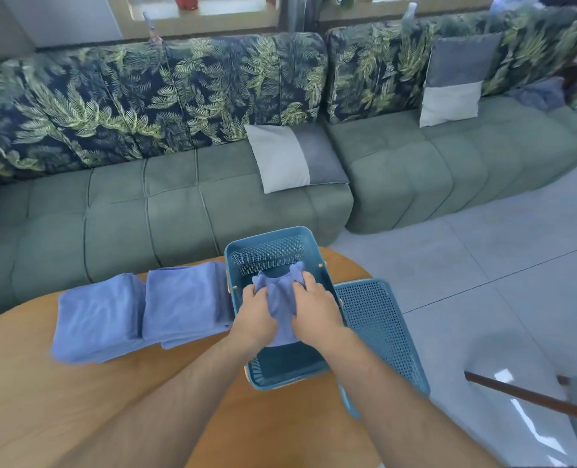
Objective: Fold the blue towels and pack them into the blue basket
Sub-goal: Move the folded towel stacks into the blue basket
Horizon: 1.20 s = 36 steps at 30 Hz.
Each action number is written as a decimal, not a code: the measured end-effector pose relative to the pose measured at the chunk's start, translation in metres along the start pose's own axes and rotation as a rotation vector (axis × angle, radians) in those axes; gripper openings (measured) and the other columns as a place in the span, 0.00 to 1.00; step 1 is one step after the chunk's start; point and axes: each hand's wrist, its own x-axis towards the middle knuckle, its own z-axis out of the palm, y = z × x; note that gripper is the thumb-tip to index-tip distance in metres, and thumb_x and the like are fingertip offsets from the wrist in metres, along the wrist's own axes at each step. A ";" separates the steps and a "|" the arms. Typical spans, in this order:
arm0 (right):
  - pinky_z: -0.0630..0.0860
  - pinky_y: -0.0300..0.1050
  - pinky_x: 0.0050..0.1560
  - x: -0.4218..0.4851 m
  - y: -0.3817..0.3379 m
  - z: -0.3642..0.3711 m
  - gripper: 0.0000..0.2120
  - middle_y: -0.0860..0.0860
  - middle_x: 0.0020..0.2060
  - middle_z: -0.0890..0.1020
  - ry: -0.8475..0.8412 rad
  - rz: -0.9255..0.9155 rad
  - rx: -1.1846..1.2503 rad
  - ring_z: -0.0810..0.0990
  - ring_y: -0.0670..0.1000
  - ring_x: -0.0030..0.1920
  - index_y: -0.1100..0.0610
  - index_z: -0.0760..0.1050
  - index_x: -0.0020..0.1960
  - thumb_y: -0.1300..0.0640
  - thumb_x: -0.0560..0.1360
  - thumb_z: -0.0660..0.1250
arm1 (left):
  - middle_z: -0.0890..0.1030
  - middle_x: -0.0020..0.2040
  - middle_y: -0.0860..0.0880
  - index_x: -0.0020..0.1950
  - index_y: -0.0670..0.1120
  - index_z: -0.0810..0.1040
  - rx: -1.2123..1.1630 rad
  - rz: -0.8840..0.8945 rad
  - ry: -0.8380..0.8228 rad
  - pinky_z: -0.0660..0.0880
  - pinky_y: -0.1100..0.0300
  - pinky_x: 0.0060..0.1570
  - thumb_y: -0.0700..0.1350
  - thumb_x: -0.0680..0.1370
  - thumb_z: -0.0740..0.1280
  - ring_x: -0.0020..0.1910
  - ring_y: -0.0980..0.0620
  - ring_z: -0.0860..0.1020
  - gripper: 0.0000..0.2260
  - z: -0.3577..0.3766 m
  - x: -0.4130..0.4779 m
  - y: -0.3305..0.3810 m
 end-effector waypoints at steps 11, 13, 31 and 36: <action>0.72 0.51 0.64 0.106 0.013 0.059 0.27 0.55 0.72 0.62 -0.150 0.037 -0.046 0.73 0.57 0.65 0.58 0.64 0.73 0.62 0.76 0.68 | 0.62 0.72 0.38 0.72 0.37 0.64 0.155 -0.199 -0.024 0.72 0.52 0.60 0.36 0.79 0.61 0.64 0.38 0.73 0.21 0.041 0.107 -0.025; 0.71 0.51 0.64 0.119 0.011 0.071 0.25 0.55 0.73 0.61 -0.132 0.067 -0.039 0.73 0.57 0.65 0.59 0.62 0.74 0.62 0.79 0.65 | 0.62 0.70 0.41 0.73 0.41 0.62 0.167 -0.264 -0.016 0.71 0.52 0.63 0.41 0.80 0.62 0.64 0.41 0.73 0.22 0.050 0.124 -0.030; 0.61 0.52 0.74 0.157 0.023 0.138 0.37 0.61 0.80 0.39 -0.270 -0.084 -0.291 0.51 0.61 0.78 0.53 0.36 0.82 0.58 0.83 0.56 | 0.56 0.78 0.36 0.79 0.35 0.50 0.848 -0.189 -0.062 0.67 0.51 0.69 0.43 0.83 0.57 0.73 0.40 0.64 0.27 0.090 0.161 -0.061; 0.60 0.53 0.76 0.144 0.021 0.115 0.39 0.58 0.81 0.40 -0.327 -0.066 -0.219 0.48 0.60 0.80 0.52 0.39 0.82 0.59 0.81 0.61 | 0.59 0.77 0.36 0.79 0.36 0.52 0.893 -0.152 -0.094 0.64 0.50 0.71 0.43 0.82 0.59 0.73 0.40 0.65 0.29 0.079 0.151 -0.054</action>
